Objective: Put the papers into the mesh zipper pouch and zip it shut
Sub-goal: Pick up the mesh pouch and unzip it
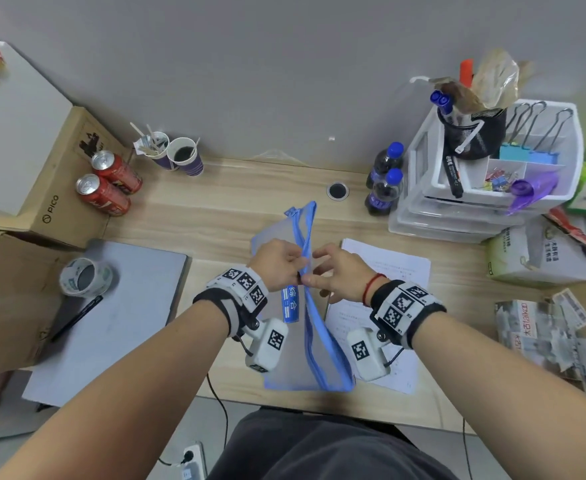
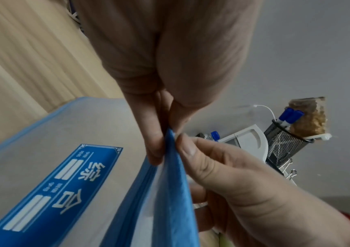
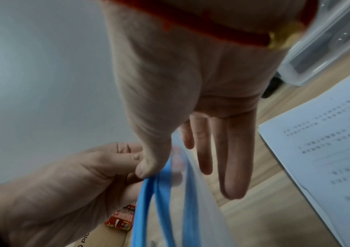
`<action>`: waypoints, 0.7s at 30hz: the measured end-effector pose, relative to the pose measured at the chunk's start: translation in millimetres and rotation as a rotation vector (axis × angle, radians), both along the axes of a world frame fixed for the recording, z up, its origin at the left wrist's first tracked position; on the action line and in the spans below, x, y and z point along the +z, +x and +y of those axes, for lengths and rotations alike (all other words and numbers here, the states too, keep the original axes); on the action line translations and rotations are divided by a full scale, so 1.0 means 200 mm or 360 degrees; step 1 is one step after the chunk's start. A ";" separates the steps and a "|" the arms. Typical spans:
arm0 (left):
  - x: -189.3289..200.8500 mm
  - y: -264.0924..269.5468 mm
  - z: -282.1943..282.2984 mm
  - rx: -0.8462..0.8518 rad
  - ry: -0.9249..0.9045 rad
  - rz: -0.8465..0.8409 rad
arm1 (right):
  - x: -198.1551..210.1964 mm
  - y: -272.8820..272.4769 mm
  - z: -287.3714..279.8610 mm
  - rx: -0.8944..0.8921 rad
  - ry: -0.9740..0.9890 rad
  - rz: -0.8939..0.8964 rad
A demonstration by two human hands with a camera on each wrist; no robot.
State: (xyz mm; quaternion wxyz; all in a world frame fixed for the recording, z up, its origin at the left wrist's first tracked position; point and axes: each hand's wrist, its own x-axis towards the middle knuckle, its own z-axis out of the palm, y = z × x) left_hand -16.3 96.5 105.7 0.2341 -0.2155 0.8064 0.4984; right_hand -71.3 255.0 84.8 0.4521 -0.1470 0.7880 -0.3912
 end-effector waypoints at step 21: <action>-0.07 -0.02 0.03 0.0258 0.0166 -0.0097 | -0.09 0.01 0.08 -0.0085 -0.0429 -0.0573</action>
